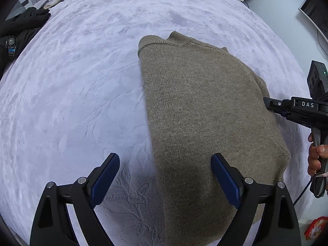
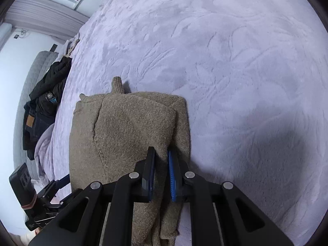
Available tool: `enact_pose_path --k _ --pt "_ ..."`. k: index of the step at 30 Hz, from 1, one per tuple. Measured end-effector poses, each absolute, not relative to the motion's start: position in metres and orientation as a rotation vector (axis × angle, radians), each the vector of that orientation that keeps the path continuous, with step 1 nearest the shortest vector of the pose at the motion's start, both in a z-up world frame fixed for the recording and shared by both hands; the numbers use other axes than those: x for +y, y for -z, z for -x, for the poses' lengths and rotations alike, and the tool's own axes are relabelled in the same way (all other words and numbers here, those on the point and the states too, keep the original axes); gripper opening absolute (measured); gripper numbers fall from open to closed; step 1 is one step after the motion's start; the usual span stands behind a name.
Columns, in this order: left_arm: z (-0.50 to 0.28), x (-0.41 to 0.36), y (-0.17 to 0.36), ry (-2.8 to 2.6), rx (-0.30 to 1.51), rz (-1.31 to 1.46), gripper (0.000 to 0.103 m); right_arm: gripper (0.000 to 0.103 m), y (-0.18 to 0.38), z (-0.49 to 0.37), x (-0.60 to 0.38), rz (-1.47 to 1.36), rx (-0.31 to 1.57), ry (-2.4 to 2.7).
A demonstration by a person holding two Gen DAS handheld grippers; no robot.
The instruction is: Fold small clothes
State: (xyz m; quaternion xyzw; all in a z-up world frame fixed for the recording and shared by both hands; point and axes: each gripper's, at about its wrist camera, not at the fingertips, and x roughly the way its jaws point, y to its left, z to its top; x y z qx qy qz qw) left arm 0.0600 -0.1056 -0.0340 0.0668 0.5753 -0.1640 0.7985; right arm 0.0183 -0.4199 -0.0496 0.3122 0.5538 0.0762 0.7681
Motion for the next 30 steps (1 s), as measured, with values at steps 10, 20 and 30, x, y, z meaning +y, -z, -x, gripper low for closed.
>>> enact_pose_path --k 10,20,30 --pt "-0.060 -0.103 0.035 0.345 1.252 -0.131 0.092 0.022 0.039 0.018 -0.441 -0.954 1.123 -0.184" --pt "-0.057 -0.104 0.033 0.344 1.253 -0.160 0.092 0.065 0.050 0.057 -0.437 -1.027 1.177 -0.166" --pt "-0.055 -0.106 0.032 0.315 1.242 -0.211 0.103 0.074 0.055 0.060 -0.432 -1.019 1.203 -0.181"
